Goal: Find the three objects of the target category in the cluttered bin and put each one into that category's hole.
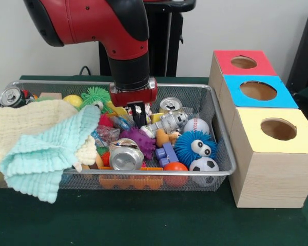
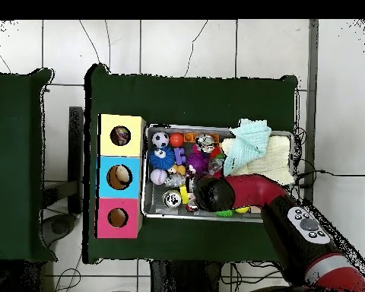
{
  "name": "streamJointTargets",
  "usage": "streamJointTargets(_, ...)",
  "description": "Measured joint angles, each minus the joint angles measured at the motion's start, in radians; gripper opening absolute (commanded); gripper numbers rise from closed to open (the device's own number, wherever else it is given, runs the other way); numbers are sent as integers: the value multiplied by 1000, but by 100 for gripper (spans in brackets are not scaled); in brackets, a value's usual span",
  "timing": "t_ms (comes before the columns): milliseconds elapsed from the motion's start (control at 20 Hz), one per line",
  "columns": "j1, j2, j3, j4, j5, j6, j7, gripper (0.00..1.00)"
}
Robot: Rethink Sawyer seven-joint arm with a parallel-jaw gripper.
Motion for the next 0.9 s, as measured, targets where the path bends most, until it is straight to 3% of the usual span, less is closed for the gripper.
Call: streamJointTargets(900,-22,-84,24,1,16,231,0,0)
